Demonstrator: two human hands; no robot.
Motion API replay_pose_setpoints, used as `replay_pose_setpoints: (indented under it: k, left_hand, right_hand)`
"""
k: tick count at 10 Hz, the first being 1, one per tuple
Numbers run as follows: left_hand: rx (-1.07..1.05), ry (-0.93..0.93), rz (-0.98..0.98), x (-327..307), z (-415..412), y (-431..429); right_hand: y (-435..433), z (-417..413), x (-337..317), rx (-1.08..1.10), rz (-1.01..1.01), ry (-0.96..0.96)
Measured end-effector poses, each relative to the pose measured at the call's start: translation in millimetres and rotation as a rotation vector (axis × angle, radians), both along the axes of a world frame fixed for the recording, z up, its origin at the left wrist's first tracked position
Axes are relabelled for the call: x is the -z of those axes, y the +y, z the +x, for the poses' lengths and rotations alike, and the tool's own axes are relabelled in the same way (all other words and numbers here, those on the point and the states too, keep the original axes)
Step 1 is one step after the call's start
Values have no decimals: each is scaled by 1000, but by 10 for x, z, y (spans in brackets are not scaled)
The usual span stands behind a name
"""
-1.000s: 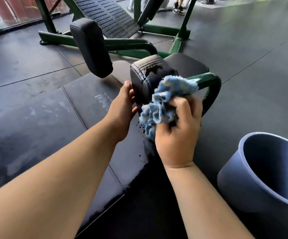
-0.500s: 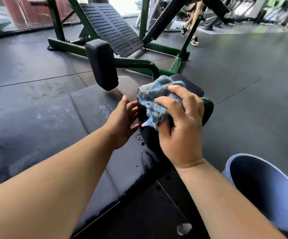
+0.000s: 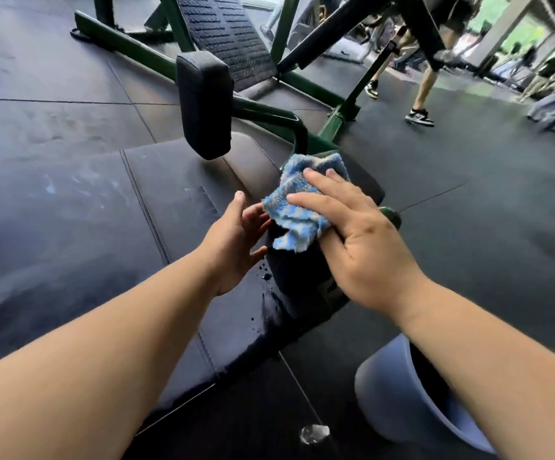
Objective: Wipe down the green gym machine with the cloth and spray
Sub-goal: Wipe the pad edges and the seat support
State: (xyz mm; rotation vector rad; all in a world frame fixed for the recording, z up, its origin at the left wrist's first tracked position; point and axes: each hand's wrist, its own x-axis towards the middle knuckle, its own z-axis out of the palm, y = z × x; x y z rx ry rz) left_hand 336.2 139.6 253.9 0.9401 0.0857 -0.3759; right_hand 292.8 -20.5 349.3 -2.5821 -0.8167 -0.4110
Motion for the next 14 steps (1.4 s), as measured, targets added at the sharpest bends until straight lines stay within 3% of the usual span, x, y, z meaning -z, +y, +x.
replay_pose_setpoints:
  k: [1,2,3,4,5,6,7,8,9,10,11,12,13,14]
  left_hand:
    - [-8,7,3,-40,-19,23]
    - [-6,17,28,-139,-68,27]
    - [-1,17,73,-228,-111,126]
    - [-54,64,34,-271,-156,232]
    - [-143,-5,22,-386,-148,244]
    - [-146,-130,26,-654,-172,142]
    - [-125,-281,134,-881,-203,-25]
    - [-269,-451,675,-949,-150,-207]
    - [-365,-524,1058,-1023,13,-318]
    - [-114,-293,916,-1131,283,-314]
    - [69,-146,873,-1124,357,-148]
    - [8,-288,839,-1186,344,-232]
    - [-11,-337,799,-1153,289,-214]
    - [69,-188,606,-933,460,-135]
  right_hand:
    - [142,135,-131,26,-85,64]
    - [540,577,-355,182,-354,244]
    - [755,754,-446,228,-565,301]
    - [455,413,-225,61,-313,84]
    - [284,101,-79,45,-197,-17]
    - [370,332,-266,48,-170,247]
    - [317,583,-514,4,307,688]
    - [-59,694,-422,141,661,700]
    - [-195,732,-155,322,681,711]
    - [-78,655,-9,345,761,872]
    - [16,573,100,356,872,809]
    - [-80,596,105,295,513,555]
    - [-132,631,10,227,425,558]
    - [-247,964,177,255,403,504]
